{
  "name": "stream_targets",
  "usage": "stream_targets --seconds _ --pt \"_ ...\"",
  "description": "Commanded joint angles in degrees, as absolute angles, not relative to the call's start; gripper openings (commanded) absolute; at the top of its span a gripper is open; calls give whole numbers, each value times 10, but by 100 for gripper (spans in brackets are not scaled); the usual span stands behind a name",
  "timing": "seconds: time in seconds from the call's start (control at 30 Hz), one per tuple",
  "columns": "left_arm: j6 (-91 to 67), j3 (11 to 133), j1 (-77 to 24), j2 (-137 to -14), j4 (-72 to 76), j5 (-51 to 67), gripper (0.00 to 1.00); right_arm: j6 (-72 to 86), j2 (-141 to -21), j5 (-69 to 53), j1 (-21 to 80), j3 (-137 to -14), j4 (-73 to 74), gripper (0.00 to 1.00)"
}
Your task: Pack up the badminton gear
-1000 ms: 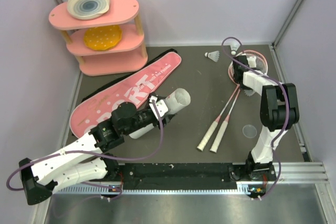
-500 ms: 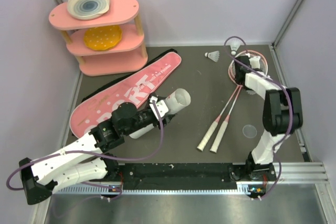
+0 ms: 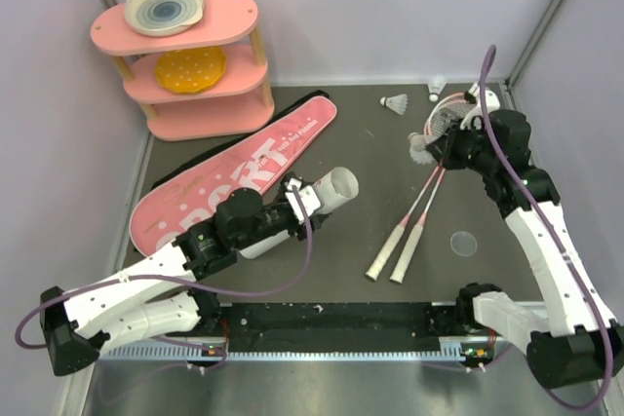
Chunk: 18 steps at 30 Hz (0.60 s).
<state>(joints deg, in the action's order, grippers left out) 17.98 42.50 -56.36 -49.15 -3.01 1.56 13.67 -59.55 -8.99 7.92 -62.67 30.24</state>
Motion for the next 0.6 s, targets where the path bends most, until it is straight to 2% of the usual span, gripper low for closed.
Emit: stream_targets --seconds 0.0,0.07,0.2,0.5,0.57 --pt "187 433 -567 -490 14 20 17 165 -524 -302 134 -663 309 0" --pt "187 434 -567 -490 14 23 17 170 -515 -357 166 -672 310 0" --pt "185 435 -567 -491 12 27 18 189 -508 -385 221 -691 309 0" --pt "185 436 -567 -490 11 29 17 195 -547 -363 320 -739 330 0" --pt "185 436 -568 -489 10 29 17 193 -574 -332 336 -755 357 4"
